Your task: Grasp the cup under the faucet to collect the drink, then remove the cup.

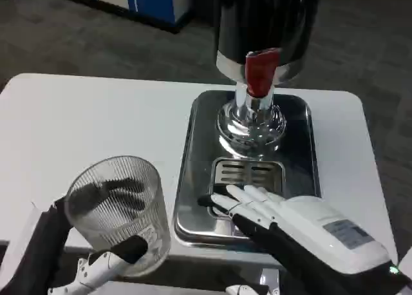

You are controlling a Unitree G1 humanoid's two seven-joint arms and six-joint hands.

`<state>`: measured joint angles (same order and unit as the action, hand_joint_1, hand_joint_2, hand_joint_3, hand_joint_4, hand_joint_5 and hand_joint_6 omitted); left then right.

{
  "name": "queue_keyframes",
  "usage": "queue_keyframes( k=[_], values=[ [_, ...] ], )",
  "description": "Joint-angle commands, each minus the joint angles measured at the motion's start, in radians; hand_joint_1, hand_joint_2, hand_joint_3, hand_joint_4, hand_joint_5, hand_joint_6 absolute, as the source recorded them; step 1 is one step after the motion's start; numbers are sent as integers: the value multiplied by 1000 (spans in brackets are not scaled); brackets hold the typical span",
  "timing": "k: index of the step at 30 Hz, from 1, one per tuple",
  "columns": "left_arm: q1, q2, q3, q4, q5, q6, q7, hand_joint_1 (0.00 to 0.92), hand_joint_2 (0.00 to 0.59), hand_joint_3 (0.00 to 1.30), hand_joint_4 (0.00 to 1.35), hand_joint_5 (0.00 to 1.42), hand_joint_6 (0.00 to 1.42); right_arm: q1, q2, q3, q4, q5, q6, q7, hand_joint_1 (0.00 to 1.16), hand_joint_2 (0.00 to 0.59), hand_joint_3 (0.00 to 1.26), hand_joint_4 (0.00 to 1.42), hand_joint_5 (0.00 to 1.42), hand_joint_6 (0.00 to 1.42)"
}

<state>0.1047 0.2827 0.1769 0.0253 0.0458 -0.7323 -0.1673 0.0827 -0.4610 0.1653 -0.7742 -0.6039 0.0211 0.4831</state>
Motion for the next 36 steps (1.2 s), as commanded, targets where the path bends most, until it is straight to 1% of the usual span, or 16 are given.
queue_keyframes(
  k=[1, 14, 25, 30, 36],
  values=[
    [-5, -4, -2, -21, -9, 6, 11, 368, 207, 607, 564, 613, 454, 7, 6, -2, -8, 4, 6, 6, 386, 471, 74, 0, 0, 0],
    [-12, -15, -9, -20, 4, 12, 16, 366, 207, 607, 564, 613, 456, 9, 15, -7, -10, 11, 12, 13, 392, 470, 82, 0, 0, 0],
    [-17, -10, -2, 2, 1, 8, 14, 366, 207, 611, 564, 613, 457, 13, 21, -8, -8, 19, 21, 16, 394, 470, 114, 10, 0, 0],
    [-23, -6, 3, 6, -1, 12, 13, 366, 207, 613, 564, 613, 458, 10, 26, -2, -5, 17, 24, 15, 395, 470, 120, 17, 0, 0],
    [-55, 2, 6, 39, 11, 12, 15, 366, 207, 614, 564, 613, 458, 4, 38, 1, 1, 13, 38, 12, 396, 470, 130, 45, 0, 0]
  ],
)
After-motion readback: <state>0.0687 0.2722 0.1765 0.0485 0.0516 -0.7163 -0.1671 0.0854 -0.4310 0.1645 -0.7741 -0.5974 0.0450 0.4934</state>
